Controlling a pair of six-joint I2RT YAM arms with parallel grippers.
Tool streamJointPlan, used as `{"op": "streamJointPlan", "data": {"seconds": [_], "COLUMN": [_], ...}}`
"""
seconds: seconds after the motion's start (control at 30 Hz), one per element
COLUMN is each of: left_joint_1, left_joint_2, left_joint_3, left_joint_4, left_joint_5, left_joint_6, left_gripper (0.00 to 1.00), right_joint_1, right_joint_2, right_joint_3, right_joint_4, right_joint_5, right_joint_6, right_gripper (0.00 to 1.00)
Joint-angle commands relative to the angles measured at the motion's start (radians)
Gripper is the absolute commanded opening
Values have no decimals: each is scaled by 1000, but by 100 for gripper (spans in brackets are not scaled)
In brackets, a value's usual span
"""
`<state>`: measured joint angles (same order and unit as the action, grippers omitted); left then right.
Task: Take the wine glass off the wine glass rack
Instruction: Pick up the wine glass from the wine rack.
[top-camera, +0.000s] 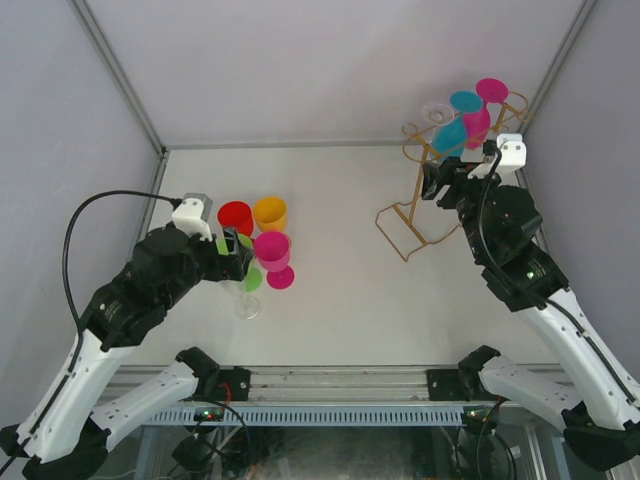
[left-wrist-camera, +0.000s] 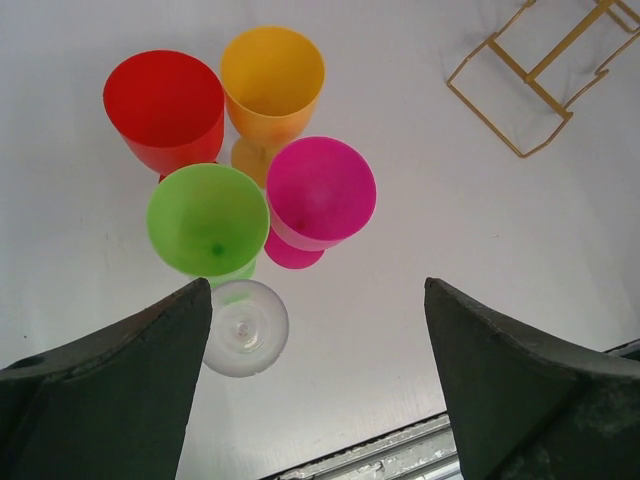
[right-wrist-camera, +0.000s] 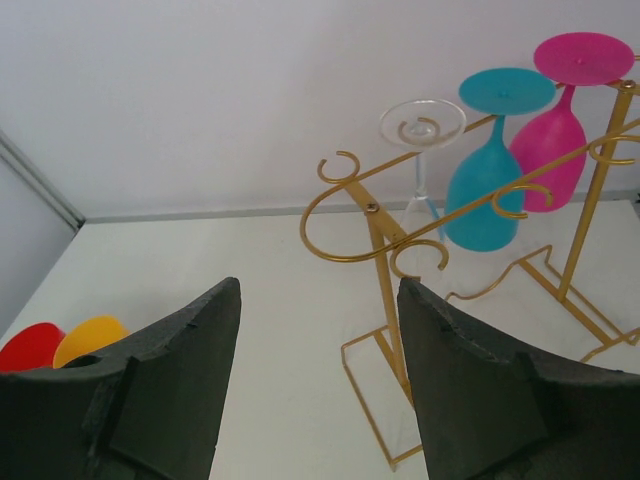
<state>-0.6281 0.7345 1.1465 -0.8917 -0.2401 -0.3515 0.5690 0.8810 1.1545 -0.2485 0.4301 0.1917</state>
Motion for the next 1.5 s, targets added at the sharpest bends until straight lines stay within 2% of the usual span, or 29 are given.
{"op": "streamJointPlan", "data": {"seconds": [0.0, 0.37, 0.47, 0.6, 0.7, 0.97, 1.17, 1.47], "left_joint_1": [-2, -2, -2, -2, -2, -2, -2, -2], "left_joint_2": [-24, -77, -87, -90, -96, -115, -130, -129], "left_joint_3": [-16, -70, -81, -88, -92, -96, -97, -97], "left_joint_4": [56, 133, 155, 157, 168, 171, 170, 163], "left_joint_5": [-1, 56, 76, 89, 104, 116, 107, 114], "left_joint_6": [13, -35, -54, -69, -79, -90, -93, -93], "left_gripper": [90, 95, 96, 96, 96, 100, 100, 100], "right_joint_1": [-85, -432, -494, -548, -597, -604, -607, -604], "right_joint_2": [30, 242, 297, 398, 471, 598, 685, 704], "right_joint_3": [73, 334, 364, 431, 469, 569, 623, 629], "right_joint_4": [-9, -143, -123, -110, -113, -171, -225, -244], "right_joint_5": [-89, -409, -453, -568, -645, -644, -672, -618], "right_joint_6": [47, 244, 301, 380, 467, 465, 479, 475], "right_gripper": [64, 60, 56, 56, 50, 53, 51, 49]}}
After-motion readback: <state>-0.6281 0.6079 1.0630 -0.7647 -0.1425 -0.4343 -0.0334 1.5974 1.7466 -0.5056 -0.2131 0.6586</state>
